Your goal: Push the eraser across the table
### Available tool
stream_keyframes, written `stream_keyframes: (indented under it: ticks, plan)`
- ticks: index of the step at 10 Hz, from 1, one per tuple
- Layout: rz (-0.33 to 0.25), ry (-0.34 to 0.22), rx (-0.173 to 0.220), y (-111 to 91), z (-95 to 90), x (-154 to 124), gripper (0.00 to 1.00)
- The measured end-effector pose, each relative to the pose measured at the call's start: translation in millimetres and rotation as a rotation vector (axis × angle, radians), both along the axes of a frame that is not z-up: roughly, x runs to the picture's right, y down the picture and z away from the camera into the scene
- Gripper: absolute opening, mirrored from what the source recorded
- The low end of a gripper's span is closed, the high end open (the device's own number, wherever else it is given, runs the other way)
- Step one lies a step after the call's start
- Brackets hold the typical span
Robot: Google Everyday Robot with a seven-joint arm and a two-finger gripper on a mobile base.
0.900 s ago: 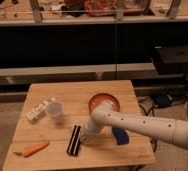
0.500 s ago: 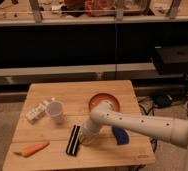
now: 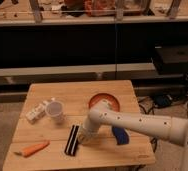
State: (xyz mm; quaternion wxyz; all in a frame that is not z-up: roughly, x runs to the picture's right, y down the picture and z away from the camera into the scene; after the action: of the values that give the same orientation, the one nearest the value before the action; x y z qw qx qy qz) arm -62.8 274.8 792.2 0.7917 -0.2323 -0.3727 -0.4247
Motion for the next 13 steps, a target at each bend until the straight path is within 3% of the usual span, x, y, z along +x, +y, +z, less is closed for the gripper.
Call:
stream_keyframes:
  ticks: [13]
  plan:
    - [-0.043,-0.022,0.008,0.1,1.4,-18.1,0.0]
